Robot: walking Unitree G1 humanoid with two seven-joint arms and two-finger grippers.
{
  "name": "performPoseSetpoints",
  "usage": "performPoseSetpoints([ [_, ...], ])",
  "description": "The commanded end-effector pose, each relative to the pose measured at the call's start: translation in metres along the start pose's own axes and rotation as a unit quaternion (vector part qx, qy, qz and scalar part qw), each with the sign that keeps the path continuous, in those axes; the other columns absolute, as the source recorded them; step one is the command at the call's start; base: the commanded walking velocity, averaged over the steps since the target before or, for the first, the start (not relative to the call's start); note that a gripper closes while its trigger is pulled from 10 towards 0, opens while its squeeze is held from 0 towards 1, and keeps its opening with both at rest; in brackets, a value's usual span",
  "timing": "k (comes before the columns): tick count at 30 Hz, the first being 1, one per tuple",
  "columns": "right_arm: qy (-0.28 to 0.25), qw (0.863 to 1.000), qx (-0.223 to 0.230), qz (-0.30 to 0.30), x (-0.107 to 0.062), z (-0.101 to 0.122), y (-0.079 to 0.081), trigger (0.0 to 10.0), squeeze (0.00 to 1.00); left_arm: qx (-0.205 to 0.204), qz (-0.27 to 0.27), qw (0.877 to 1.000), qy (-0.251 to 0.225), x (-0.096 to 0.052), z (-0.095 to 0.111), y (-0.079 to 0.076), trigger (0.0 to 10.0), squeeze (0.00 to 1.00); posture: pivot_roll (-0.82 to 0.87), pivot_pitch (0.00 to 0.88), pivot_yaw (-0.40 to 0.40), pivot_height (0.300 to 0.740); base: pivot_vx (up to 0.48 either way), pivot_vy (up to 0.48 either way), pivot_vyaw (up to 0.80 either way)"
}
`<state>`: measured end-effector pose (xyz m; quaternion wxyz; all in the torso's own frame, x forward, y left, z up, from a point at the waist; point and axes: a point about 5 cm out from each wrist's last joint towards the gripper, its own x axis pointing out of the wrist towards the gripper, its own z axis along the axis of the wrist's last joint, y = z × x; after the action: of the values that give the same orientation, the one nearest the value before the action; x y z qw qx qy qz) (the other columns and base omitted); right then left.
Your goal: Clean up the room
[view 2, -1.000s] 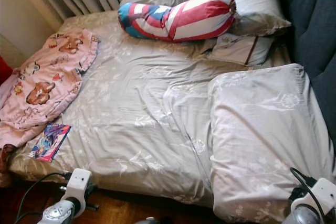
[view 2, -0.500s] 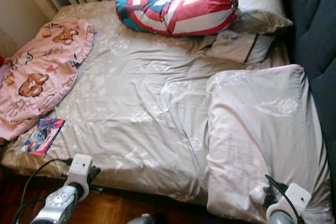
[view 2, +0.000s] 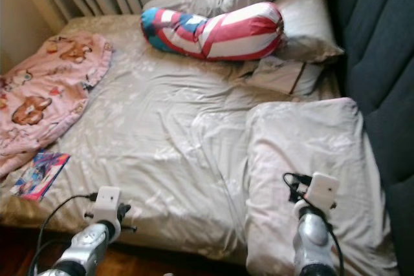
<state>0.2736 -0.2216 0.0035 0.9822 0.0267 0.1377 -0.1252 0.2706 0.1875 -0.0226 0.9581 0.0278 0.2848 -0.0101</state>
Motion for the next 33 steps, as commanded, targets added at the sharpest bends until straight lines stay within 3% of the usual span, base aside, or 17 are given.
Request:
performPoseSetpoints([
  [1, 0.044, 0.998, -0.021, 0.045, -0.004, -0.014, 0.014, 10.0, 0.00, -0.015, 0.023, 0.999, 0.021, -0.003, -0.008, 0.011, 10.0, 0.00, -0.04, 0.000, 0.044, 0.740, 0.000, 0.000, 0.00],
  [4, 0.101, 0.989, -0.061, 0.089, -0.008, -0.029, 0.025, 10.0, 0.00, -0.029, 0.031, 0.998, 0.038, -0.004, -0.015, 0.011, 10.0, 0.00, -0.05, 0.000, 0.033, 0.740, 0.000, 0.000, 0.00],
  [7, 0.124, 0.985, -0.076, 0.093, -0.010, -0.035, 0.025, 10.0, 0.00, -0.026, 0.033, 0.997, 0.057, -0.006, -0.023, 0.010, 10.0, 0.00, -0.05, 0.000, 0.022, 0.740, 0.000, 0.000, 0.00],
  [9, 0.143, 0.984, -0.063, 0.084, -0.011, -0.038, 0.023, 10.0, 0.00, -0.023, 0.032, 0.997, 0.067, -0.007, -0.028, 0.006, 10.0, 0.00, -0.06, 0.000, 0.002, 0.740, 0.000, 0.000, 0.00],
  [12, 0.183, 0.974, -0.077, 0.112, -0.014, -0.047, 0.025, 10.0, 0.00, -0.012, 0.026, 0.996, 0.084, -0.009, -0.034, 0.000, 10.0, 0.00, -0.05, 0.000, -0.011, 0.740, 0.000, 0.000, 0.00],
  [16, 0.224, 0.963, -0.107, 0.105, -0.021, -0.059, 0.019, 10.0, 0.00, -0.013, 0.028, 0.994, 0.103, -0.012, -0.044, -0.001, 10.0, 0.00, -0.05, 0.000, -0.015, 0.740, 0.000, 0.000, 0.00],
  [22, 0.249, 0.959, -0.101, 0.091, -0.031, -0.072, 0.017, 10.0, 0.00, -0.023, 0.035, 0.991, 0.123, -0.017, -0.056, -0.001, 10.0, 0.00, -0.05, 0.000, -0.008, 0.740, 0.000, 0.000, 0.00],
  [25, 0.238, 0.963, -0.096, 0.077, -0.035, -0.075, 0.019, 10.0, 0.00, -0.025, 0.034, 0.991, 0.127, -0.019, -0.060, -0.002, 10.0, 0.00, -0.06, 0.000, 0.000, 0.740, 0.000, 0.000, 0.00],
  [33, 0.248, 0.963, -0.079, 0.073, -0.041, -0.082, 0.019, 10.0, 0.00, -0.007, 0.024, 0.989, 0.144, -0.023, -0.070, -0.008, 10.0, 0.00, -0.06, 0.000, 0.000, 0.740, 0.000, 0.000, 0.00],
])
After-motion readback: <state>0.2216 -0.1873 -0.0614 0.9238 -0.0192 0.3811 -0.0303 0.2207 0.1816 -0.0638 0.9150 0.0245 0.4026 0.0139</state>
